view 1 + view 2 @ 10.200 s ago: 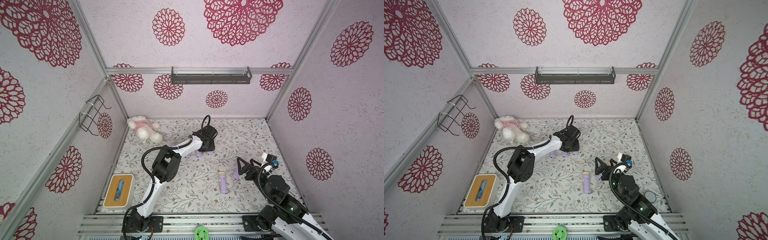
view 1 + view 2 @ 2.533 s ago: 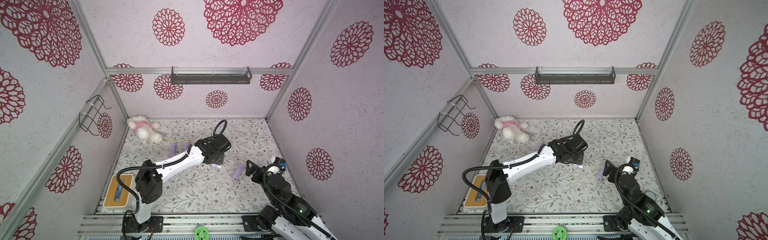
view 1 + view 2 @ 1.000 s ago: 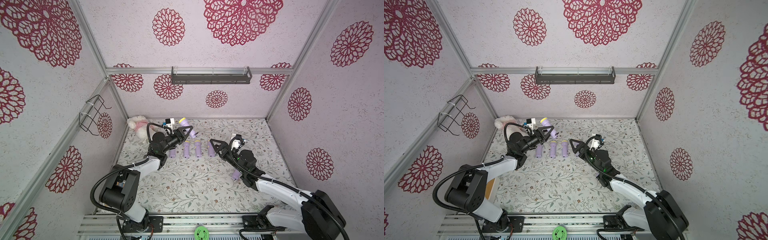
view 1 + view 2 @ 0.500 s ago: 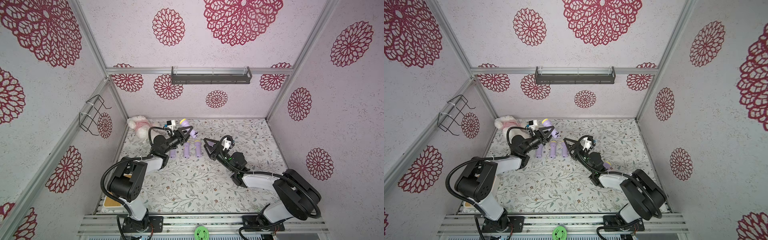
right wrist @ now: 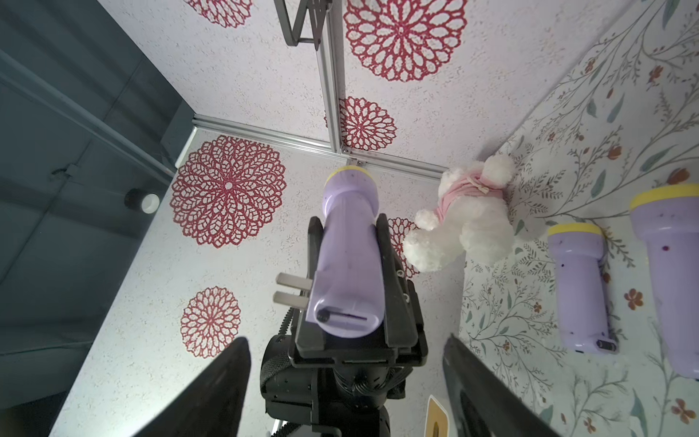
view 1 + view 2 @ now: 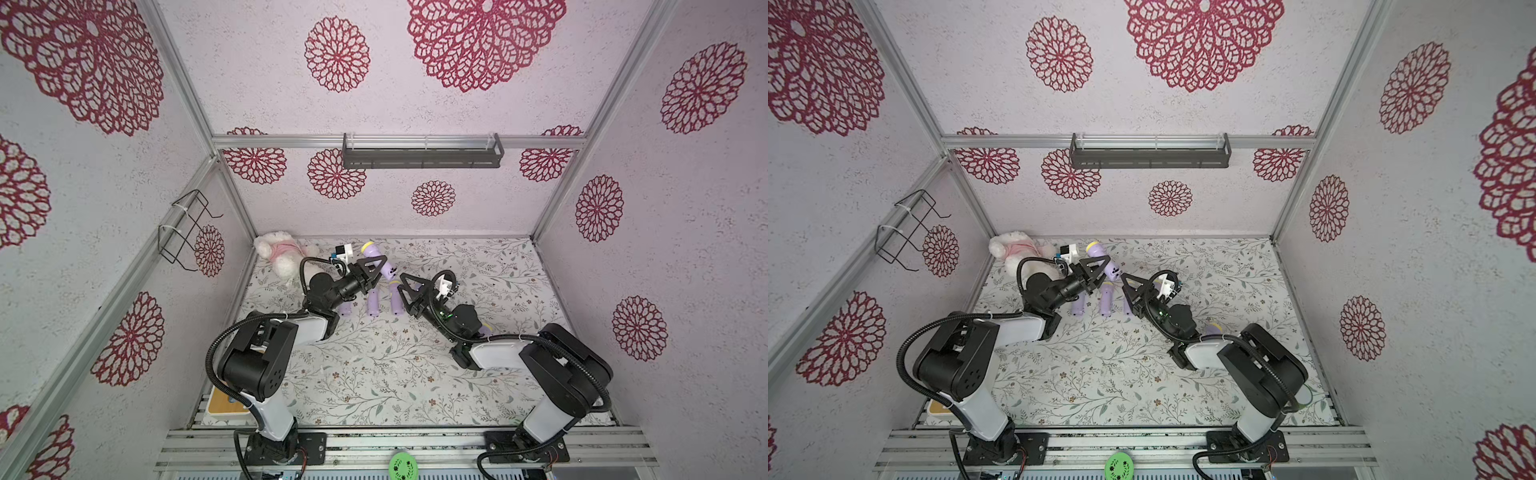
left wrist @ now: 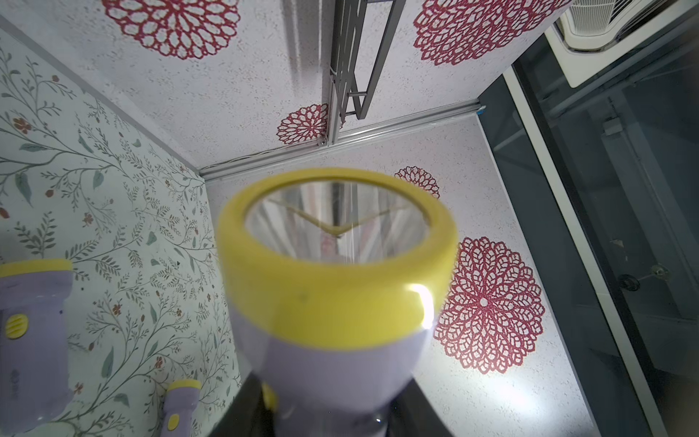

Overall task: Close the plug at the bottom of the flashlight
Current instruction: Close the plug of the flashlight.

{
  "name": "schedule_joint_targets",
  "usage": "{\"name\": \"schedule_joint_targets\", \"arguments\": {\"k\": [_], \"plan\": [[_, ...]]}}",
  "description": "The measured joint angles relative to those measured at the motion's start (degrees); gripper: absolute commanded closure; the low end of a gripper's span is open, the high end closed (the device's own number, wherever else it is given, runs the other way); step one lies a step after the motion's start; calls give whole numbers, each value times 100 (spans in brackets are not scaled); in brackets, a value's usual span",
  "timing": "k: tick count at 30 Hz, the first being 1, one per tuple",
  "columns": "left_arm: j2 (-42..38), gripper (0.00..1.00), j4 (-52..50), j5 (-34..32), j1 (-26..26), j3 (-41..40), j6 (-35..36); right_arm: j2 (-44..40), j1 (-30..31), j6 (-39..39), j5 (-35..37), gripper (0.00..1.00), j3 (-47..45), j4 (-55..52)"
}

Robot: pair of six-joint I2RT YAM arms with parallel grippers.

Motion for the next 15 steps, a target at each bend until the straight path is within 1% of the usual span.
{"name": "schedule_joint_targets", "arguments": {"k": [2, 6, 15], "plan": [[2, 100, 0, -2, -4, 0, -11, 173, 9, 103, 20, 29, 57, 160], [7, 100, 11, -11, -9, -2, -46, 439, 22, 254, 33, 31, 116, 330], [52, 100, 37, -22, -9, -2, -68, 546, 31, 385, 90, 35, 177, 614]]}}
